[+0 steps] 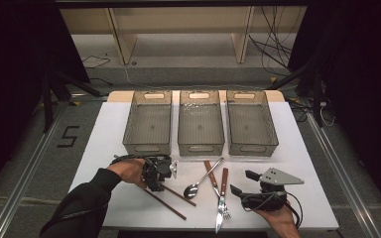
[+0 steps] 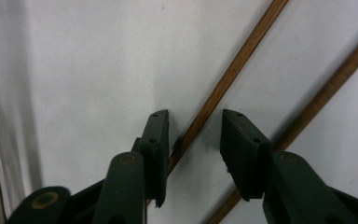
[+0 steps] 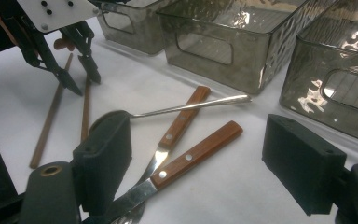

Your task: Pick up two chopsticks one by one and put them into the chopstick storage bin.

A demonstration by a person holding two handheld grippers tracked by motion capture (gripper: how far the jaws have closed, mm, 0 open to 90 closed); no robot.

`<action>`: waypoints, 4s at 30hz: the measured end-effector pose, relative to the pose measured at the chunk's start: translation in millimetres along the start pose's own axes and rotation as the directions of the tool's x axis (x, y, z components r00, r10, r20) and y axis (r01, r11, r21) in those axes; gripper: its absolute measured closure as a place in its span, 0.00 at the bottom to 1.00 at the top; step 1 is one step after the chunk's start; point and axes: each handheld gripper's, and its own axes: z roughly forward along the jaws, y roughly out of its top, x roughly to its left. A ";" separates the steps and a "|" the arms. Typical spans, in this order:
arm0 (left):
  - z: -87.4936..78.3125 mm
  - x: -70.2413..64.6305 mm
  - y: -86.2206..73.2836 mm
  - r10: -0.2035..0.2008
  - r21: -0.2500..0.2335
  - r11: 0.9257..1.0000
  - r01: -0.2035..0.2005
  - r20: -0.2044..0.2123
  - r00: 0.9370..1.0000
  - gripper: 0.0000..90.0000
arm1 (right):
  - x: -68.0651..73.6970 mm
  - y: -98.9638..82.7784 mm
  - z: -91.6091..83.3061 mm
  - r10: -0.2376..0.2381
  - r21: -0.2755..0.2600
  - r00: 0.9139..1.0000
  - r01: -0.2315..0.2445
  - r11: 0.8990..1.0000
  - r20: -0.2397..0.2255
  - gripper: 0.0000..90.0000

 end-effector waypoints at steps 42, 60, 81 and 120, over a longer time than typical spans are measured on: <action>-3.9 -12.9 7.6 0.249 0.013 0.968 -0.250 0.051 0.967 0.94 | -0.8 -0.3 1.6 0.004 0.013 1.000 -0.004 1.000 -0.004 0.27; -34.6 -14.0 8.3 0.217 -0.052 0.975 -0.218 -0.029 0.976 0.94 | -1.1 -0.3 1.2 0.008 0.009 1.000 -0.008 1.000 -0.001 0.27; -104.6 43.7 -32.2 -0.455 -0.422 0.832 0.360 -0.149 0.878 0.94 | -1.4 -0.2 0.4 0.008 0.004 1.000 -0.008 1.000 0.002 0.27; -103.9 136.1 -64.3 -0.768 -0.545 0.600 0.586 -0.187 0.613 0.94 | -1.7 -0.2 0.0 0.010 0.003 1.000 -0.010 1.000 -0.006 0.27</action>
